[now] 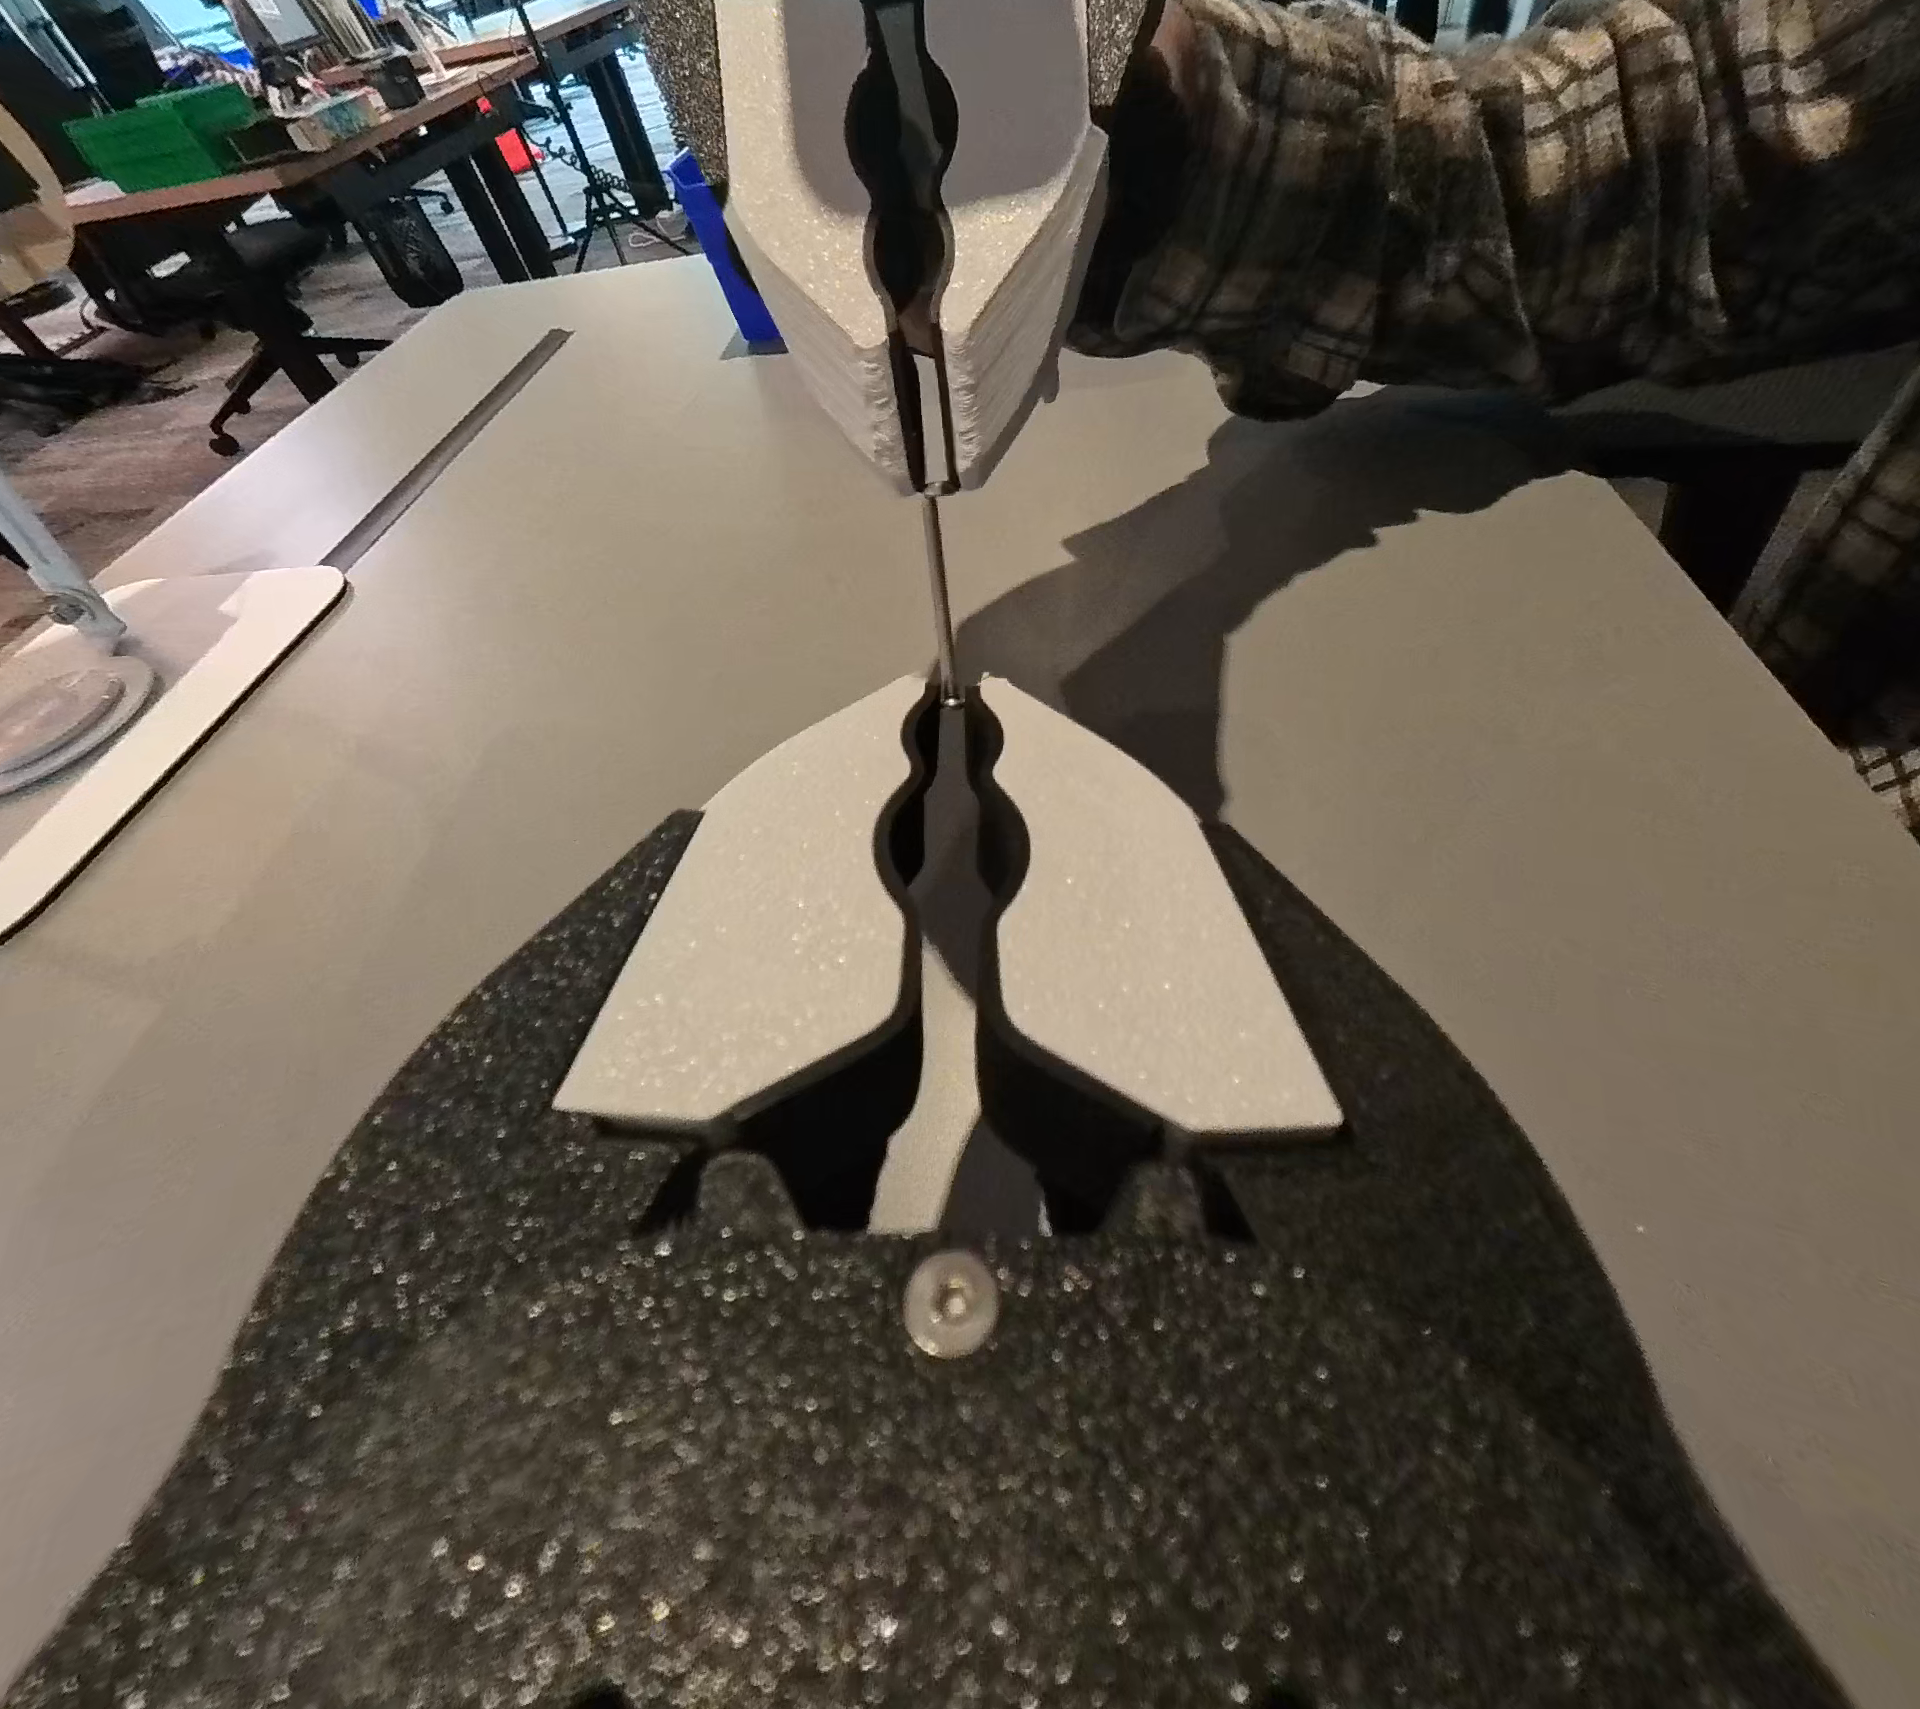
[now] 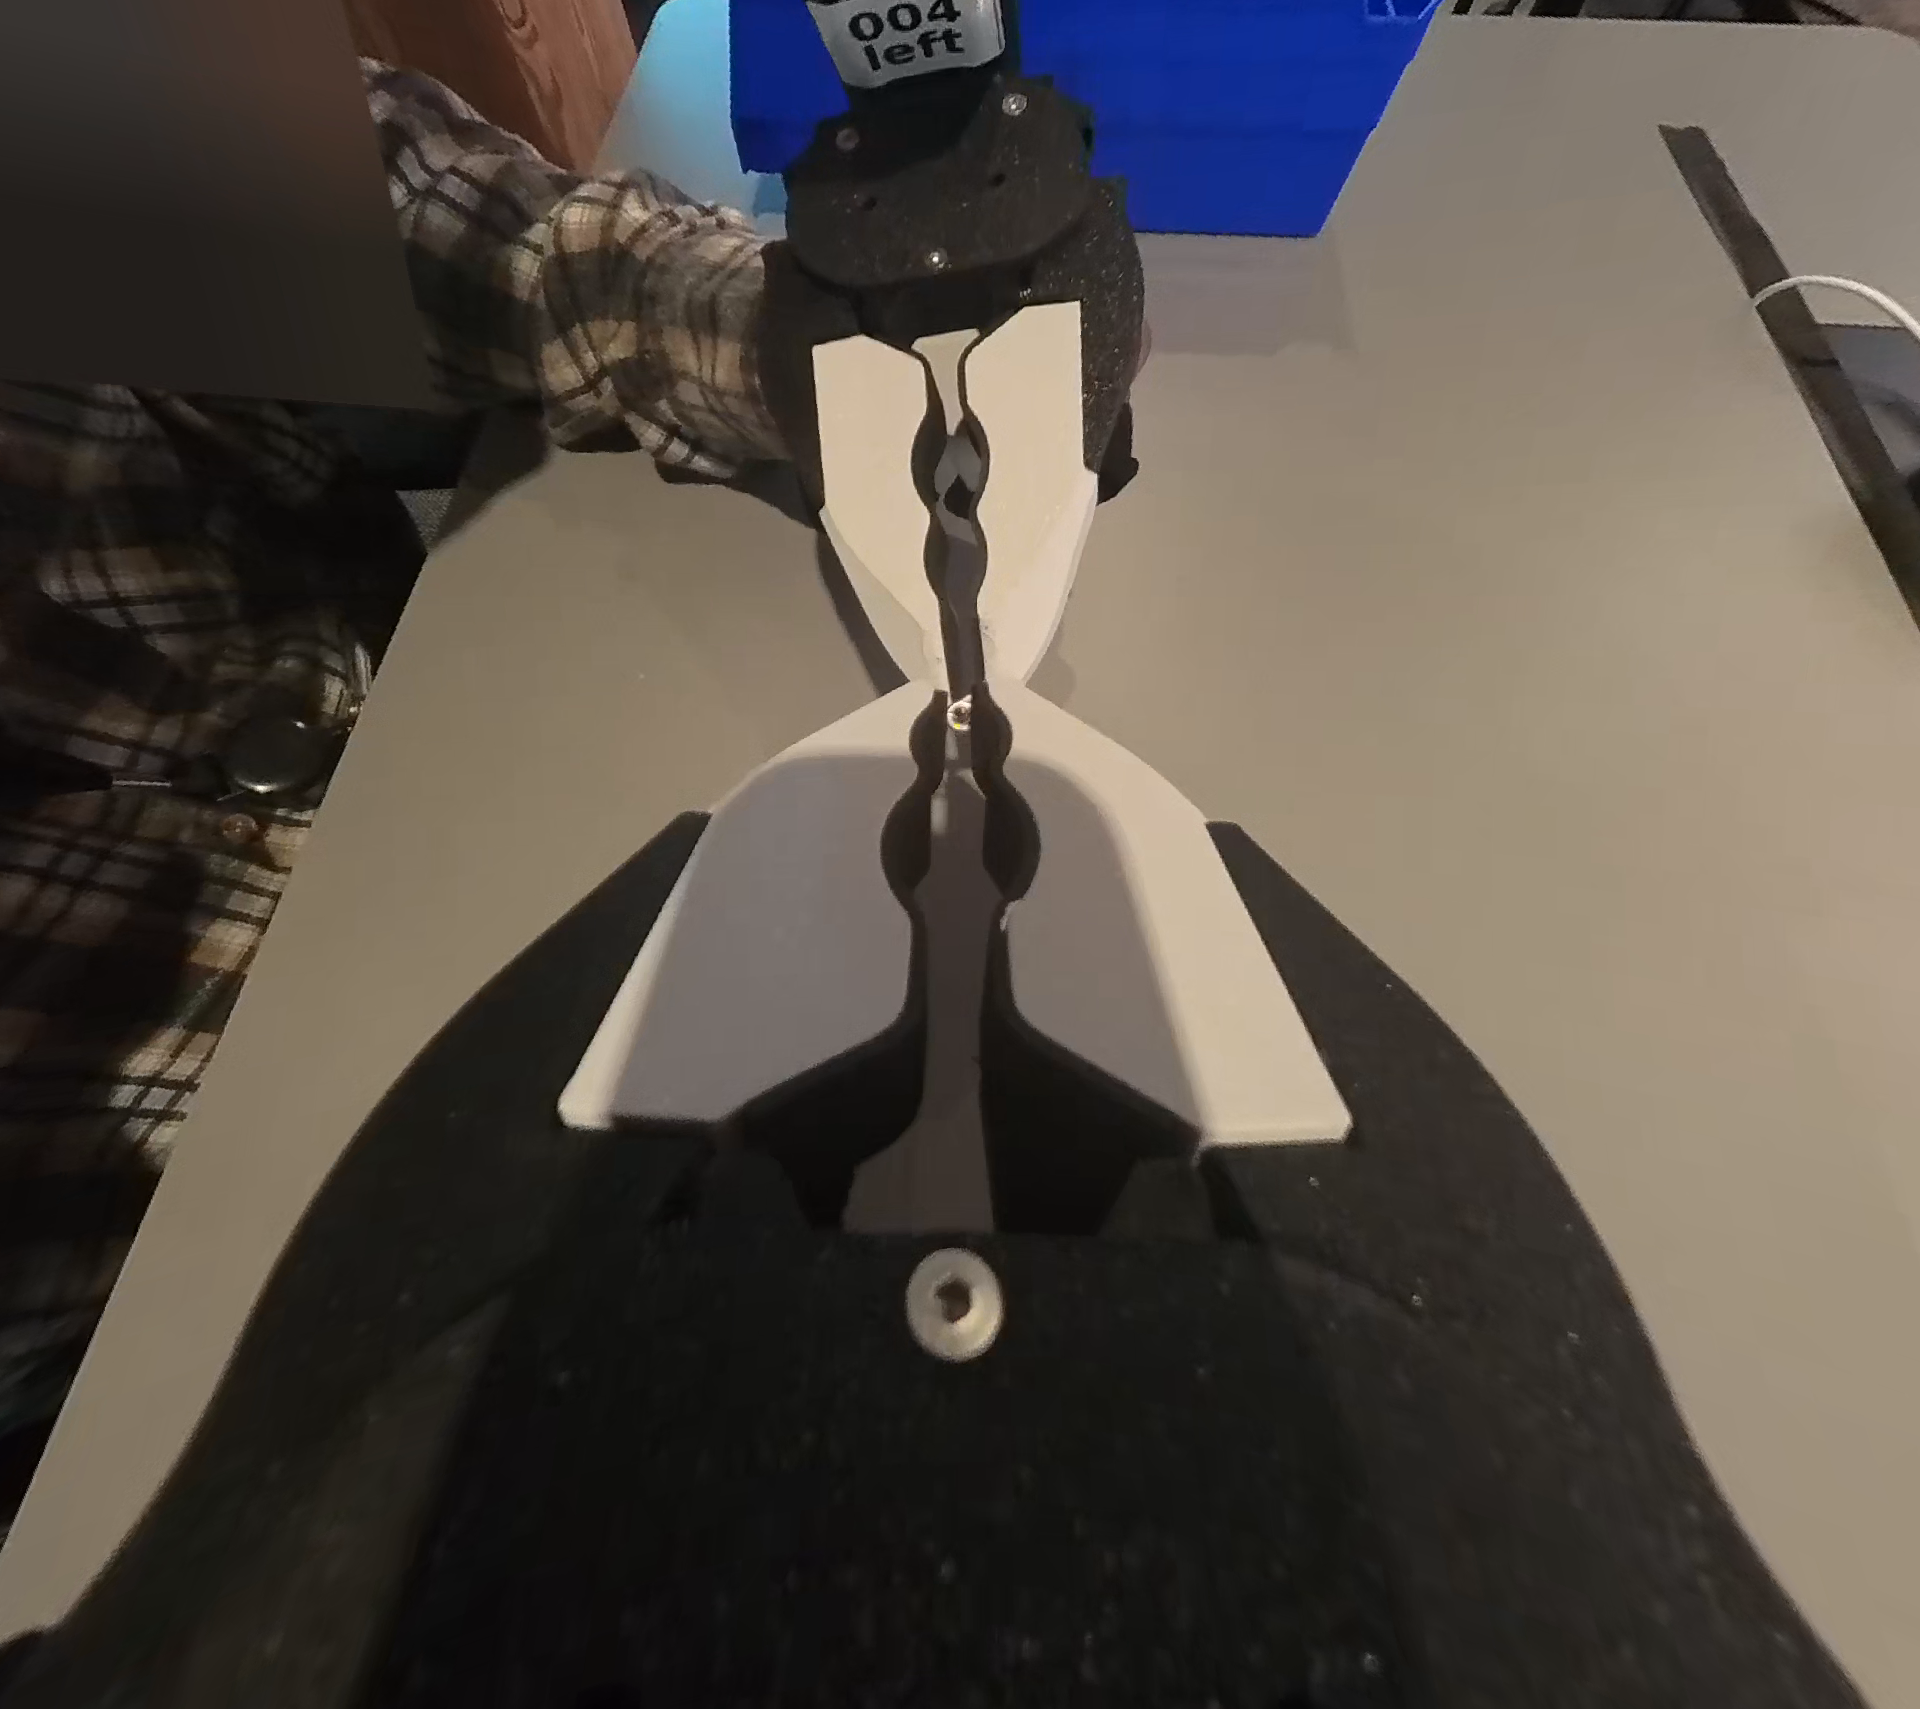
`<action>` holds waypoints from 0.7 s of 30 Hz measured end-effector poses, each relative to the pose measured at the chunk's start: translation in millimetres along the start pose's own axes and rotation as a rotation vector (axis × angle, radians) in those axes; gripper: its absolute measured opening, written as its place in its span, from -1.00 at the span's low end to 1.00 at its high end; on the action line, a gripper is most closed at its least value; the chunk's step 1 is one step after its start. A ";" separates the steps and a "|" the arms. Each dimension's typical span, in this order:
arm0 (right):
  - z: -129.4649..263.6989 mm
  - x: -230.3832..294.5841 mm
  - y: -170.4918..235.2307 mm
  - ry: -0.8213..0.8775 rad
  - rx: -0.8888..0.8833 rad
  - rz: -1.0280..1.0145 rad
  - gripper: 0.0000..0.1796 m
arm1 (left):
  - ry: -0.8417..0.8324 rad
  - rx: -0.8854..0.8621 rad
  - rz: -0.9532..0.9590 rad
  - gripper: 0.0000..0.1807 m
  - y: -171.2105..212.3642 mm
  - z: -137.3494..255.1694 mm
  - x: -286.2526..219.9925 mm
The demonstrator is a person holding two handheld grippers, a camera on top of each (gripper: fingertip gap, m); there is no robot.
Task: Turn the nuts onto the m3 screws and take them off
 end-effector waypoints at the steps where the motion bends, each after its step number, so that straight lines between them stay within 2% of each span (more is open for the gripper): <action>1: -0.1 -0.4 0.0 0.001 0.000 -0.001 -0.95 | -0.001 0.000 -0.001 -0.96 0.0 0.2 0.1; 21: -1.2 -3.7 -1.1 0.006 -0.019 -0.004 -0.95 | 0.004 -0.021 0.018 -0.96 -2.3 1.4 0.6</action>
Point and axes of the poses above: each gripper's, where its closed fingertips meet, z back along the fingers, y out of its underside, x = y × z across the jaws, the point moved 1 cm from there along z, back along the fingers, and after that the axes turned 5 degrees about x, right-handed, at the moved point
